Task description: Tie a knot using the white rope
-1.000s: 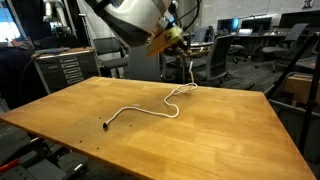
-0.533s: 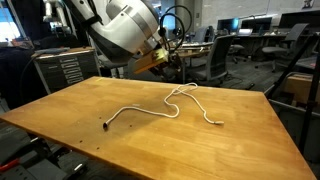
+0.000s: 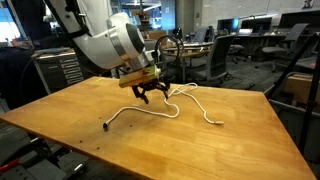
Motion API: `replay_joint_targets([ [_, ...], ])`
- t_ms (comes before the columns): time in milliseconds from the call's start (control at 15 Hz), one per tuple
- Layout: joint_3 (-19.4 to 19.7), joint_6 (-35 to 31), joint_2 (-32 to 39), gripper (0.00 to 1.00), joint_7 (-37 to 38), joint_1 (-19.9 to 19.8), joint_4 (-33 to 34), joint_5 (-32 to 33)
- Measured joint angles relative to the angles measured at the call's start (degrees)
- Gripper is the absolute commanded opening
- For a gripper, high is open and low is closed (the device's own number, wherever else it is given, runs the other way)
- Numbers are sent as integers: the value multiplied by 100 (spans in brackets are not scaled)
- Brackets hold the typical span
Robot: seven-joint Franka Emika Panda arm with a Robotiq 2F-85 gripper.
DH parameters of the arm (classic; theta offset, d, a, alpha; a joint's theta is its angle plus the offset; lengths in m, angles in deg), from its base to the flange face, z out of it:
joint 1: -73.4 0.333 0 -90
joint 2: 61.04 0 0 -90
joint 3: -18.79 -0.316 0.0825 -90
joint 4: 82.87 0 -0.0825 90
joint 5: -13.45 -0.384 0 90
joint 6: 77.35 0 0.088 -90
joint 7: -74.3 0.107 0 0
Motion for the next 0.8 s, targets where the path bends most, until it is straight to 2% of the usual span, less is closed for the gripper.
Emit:
replay_joint_targets([
  [133, -144, 67, 16, 100, -144, -140, 29, -53],
  [200, -139, 77, 22, 100, -272, -120, -16, -264],
  [267, -314, 189, 44, 100, -643, -222, -87, -662],
  [400, -1093, 525, 118, 100, -1510, -746, -221, -1531],
  [467, -1283, 555, 145, 100, -1871, -848, -249, -2005],
  [600, -1264, 221, 161, 100, -2229, -751, -247, -2718],
  [800, -1155, 125, 162, 100, -2292, -631, -245, -2904],
])
